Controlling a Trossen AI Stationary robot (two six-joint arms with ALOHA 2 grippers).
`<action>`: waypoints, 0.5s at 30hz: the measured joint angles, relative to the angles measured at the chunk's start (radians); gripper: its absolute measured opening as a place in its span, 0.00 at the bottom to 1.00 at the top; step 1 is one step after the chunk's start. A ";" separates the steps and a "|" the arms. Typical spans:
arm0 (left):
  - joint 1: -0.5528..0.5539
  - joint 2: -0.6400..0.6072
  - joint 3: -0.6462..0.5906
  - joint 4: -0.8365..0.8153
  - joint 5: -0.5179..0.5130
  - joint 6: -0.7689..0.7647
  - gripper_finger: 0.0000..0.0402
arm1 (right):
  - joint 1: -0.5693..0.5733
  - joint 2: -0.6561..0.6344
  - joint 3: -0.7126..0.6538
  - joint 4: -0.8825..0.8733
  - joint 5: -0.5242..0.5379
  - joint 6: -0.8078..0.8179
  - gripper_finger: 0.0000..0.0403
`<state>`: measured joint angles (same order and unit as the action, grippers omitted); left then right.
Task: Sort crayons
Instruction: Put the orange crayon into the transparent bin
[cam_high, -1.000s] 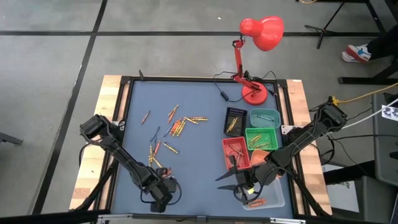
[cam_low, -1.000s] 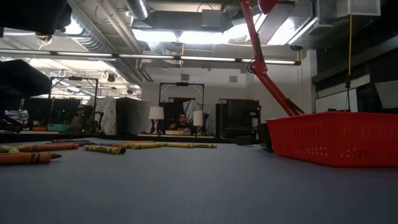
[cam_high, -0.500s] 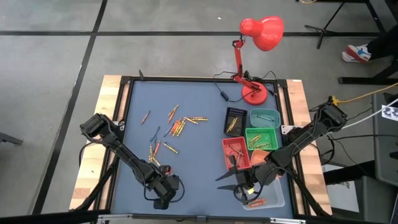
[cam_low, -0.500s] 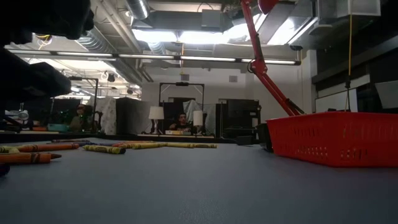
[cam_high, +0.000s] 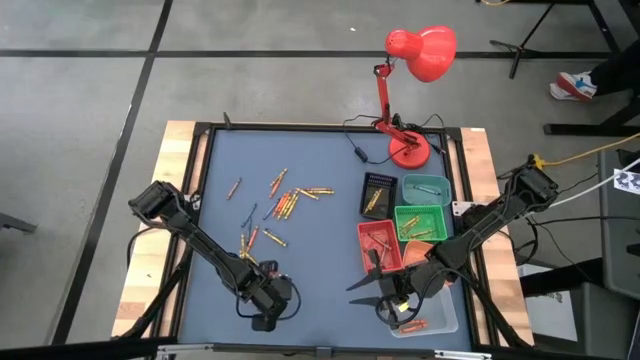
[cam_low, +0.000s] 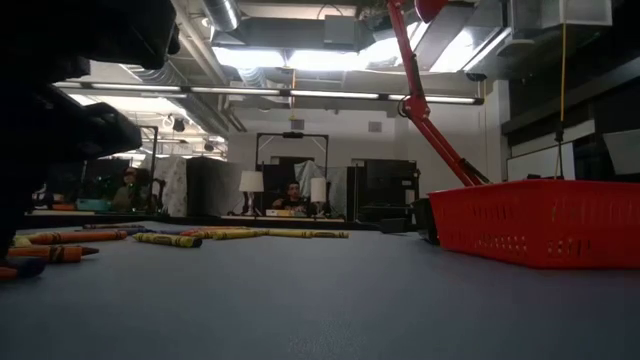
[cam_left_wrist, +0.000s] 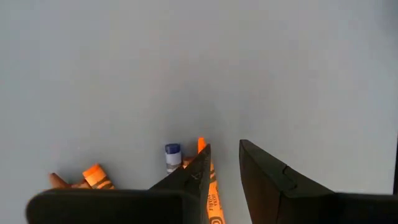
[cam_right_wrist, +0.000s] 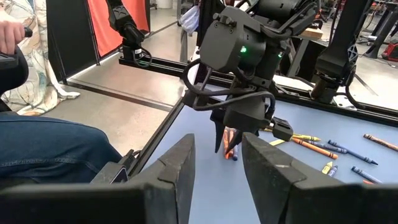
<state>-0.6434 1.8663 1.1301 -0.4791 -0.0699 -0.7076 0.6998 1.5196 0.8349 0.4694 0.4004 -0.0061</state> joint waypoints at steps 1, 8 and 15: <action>0.000 0.000 0.000 -0.002 0.000 0.004 0.17 | 0.000 0.000 0.000 0.000 0.000 0.000 0.33; -0.001 0.000 0.000 -0.008 0.032 0.004 0.17 | 0.000 0.000 0.000 0.000 0.000 -0.001 0.33; 0.000 0.000 0.000 -0.010 0.111 0.003 0.17 | 0.000 0.000 0.000 0.000 0.000 -0.003 0.33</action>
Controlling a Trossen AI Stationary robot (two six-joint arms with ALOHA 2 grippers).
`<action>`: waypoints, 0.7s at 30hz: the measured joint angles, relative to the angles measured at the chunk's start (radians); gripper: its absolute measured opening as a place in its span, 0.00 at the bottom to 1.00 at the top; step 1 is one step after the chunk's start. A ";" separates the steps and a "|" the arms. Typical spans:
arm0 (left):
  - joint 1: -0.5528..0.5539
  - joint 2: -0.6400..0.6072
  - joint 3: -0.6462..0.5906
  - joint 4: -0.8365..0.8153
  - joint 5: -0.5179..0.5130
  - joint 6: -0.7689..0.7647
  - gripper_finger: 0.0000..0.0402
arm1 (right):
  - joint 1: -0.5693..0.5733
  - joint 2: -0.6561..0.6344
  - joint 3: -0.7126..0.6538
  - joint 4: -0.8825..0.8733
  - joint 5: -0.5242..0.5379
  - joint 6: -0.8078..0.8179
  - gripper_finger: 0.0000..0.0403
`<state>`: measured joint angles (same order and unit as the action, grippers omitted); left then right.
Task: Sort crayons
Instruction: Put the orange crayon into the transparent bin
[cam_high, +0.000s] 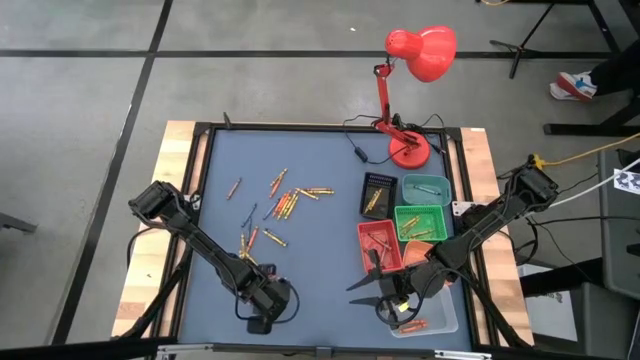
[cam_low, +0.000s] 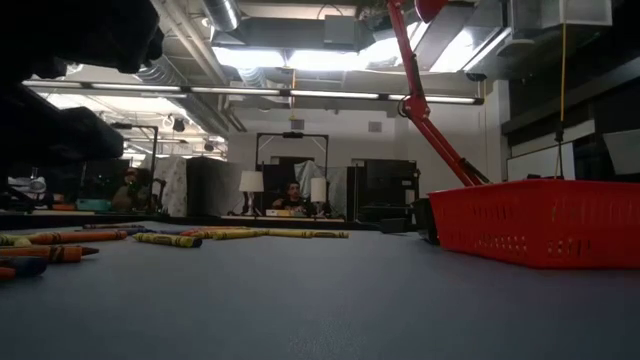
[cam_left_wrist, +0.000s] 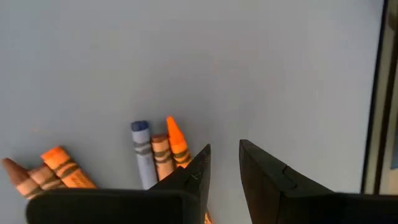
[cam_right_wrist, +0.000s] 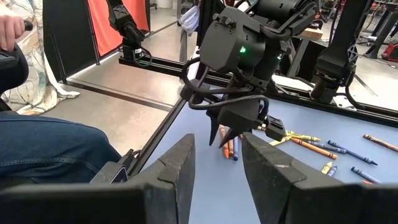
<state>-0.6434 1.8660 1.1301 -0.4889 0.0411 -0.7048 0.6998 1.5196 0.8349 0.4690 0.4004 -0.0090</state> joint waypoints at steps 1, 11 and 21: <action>0.000 0.000 0.000 0.000 0.009 0.000 0.17 | 0.000 0.000 0.000 0.000 0.000 0.000 0.33; 0.000 0.000 0.000 -0.110 0.142 -0.066 0.17 | 0.000 0.000 0.000 0.000 0.000 0.000 0.33; 0.000 -0.050 0.000 -0.177 0.181 -0.106 0.17 | 0.000 0.000 0.000 -0.001 0.000 0.000 0.33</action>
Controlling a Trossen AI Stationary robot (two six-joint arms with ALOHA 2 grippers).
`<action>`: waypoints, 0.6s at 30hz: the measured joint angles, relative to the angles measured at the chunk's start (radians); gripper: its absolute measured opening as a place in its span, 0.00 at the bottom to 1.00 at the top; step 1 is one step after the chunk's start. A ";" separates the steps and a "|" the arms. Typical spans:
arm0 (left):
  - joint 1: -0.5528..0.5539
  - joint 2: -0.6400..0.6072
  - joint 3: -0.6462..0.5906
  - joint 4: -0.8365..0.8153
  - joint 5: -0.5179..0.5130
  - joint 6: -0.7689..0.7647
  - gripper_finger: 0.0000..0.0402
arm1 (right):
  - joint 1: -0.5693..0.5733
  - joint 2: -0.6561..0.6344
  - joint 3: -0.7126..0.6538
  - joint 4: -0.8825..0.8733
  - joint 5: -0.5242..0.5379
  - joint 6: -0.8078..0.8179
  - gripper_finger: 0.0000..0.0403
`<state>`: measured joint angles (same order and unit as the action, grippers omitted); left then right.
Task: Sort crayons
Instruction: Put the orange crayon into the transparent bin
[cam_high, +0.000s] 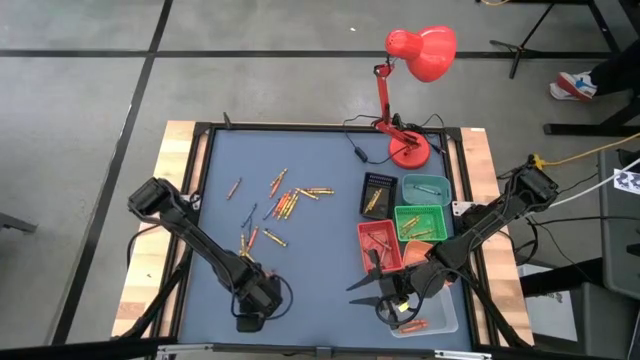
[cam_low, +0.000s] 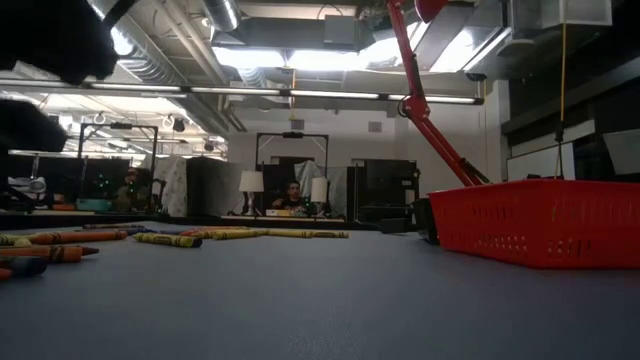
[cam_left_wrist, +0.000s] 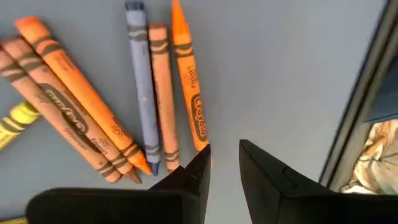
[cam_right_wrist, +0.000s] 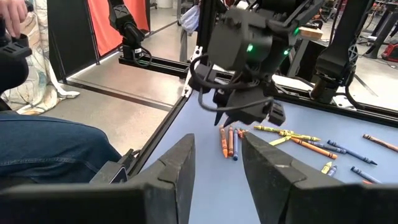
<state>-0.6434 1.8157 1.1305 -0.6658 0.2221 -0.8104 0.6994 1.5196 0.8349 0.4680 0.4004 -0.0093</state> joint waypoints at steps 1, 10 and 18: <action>0.000 -0.010 0.000 -0.004 -0.010 -0.001 0.17 | 0.000 0.000 0.000 0.000 0.000 0.000 0.33; -0.006 -0.027 0.000 -0.006 -0.134 0.000 0.17 | 0.000 0.000 0.000 -0.030 0.000 0.001 0.33; -0.052 -0.023 0.000 0.012 -0.200 0.000 0.17 | 0.000 0.000 0.000 -0.046 0.000 0.002 0.33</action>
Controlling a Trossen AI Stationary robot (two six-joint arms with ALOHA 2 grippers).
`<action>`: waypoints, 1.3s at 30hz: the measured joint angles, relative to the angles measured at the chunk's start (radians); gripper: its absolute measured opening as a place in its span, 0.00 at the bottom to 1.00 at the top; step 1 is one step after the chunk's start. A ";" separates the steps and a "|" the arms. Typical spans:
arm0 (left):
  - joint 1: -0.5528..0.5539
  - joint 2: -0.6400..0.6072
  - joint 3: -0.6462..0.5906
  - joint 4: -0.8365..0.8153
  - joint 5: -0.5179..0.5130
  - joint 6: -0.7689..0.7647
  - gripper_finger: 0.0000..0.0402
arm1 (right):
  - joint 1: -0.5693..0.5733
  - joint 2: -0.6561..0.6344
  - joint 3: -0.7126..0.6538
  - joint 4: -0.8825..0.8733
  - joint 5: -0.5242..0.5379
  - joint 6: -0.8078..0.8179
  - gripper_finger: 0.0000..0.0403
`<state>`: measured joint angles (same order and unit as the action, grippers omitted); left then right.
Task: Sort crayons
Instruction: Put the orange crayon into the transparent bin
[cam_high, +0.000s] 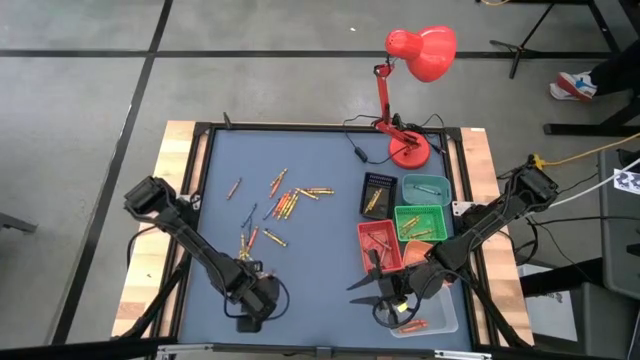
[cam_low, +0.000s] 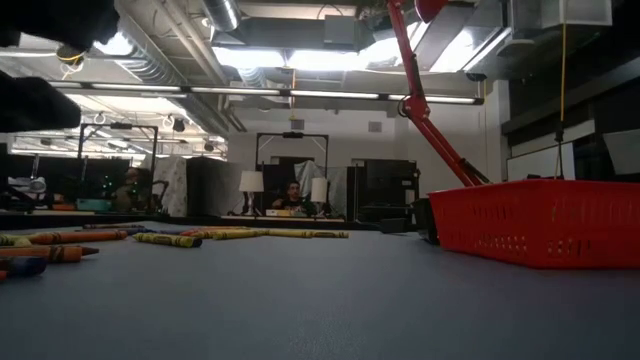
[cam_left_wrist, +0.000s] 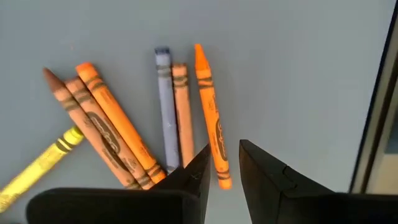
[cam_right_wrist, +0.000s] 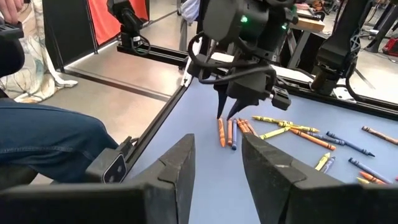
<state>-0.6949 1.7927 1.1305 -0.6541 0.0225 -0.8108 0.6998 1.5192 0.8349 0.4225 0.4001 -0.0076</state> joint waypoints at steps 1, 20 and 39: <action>-0.007 0.000 0.000 0.002 -0.021 0.001 0.17 | 0.000 0.000 0.000 -0.001 0.000 0.000 0.33; -0.029 0.086 0.001 0.024 -0.065 0.001 0.17 | 0.000 0.000 0.000 -0.008 0.000 0.002 0.33; 0.000 0.091 -0.002 0.115 -0.147 0.009 0.02 | 0.000 0.000 0.000 -0.007 0.000 0.001 0.33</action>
<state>-0.6948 1.8842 1.1286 -0.5392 -0.1242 -0.8021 0.6998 1.5192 0.8349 0.4152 0.4004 -0.0063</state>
